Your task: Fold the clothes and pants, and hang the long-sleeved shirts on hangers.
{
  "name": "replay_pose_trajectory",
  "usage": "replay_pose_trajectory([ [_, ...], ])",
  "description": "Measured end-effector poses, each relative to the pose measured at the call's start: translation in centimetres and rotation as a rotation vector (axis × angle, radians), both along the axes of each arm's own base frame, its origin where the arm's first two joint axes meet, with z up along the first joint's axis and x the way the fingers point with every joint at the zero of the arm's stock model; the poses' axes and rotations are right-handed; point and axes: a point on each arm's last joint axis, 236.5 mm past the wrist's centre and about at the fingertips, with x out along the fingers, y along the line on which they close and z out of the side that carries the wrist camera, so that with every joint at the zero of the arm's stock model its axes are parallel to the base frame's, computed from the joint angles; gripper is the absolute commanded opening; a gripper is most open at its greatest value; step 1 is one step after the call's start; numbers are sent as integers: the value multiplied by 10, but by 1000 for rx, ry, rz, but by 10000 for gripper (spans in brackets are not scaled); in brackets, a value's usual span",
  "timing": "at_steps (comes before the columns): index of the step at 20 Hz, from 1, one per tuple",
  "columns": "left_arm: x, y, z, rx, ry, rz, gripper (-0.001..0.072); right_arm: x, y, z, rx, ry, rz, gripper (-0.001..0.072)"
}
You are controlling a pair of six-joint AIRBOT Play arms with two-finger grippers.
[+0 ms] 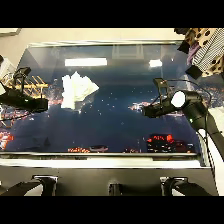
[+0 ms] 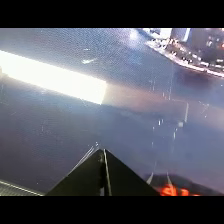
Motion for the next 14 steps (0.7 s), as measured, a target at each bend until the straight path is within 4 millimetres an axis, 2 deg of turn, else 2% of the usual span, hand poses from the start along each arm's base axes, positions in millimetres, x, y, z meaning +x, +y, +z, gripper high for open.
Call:
replay_pose_trajectory([
  [1, 0, 0, -1, 0, 2, 0, 67, 0, 0, 0, 0, 0, 0, 40],
  [2, 0, 0, -1, 0, 4, 0, 228, 0, 0, 0, 0, 0, 0, 40],
  [3, 1, 0, -2, 1, 7, 0, 539, 0, 0, 0, 0, 0, 0, 40],
  [4, 1, 0, -4, 2, 10, 0, 699, 0, 0, 0, 0, 0, 0, 40],
  [8, 24, -1, -10, -3, -43, 15, 695, 0, 0, 0, 0, 0, 0, 40],
  [11, 57, -4, -20, -11, -123, 28, 695, 2, 0, 1, 2, -10, -2, 40],
  [14, 94, -10, -43, -15, -188, 36, 696, 5, 0, 2, 4, -20, -5, 46],
])
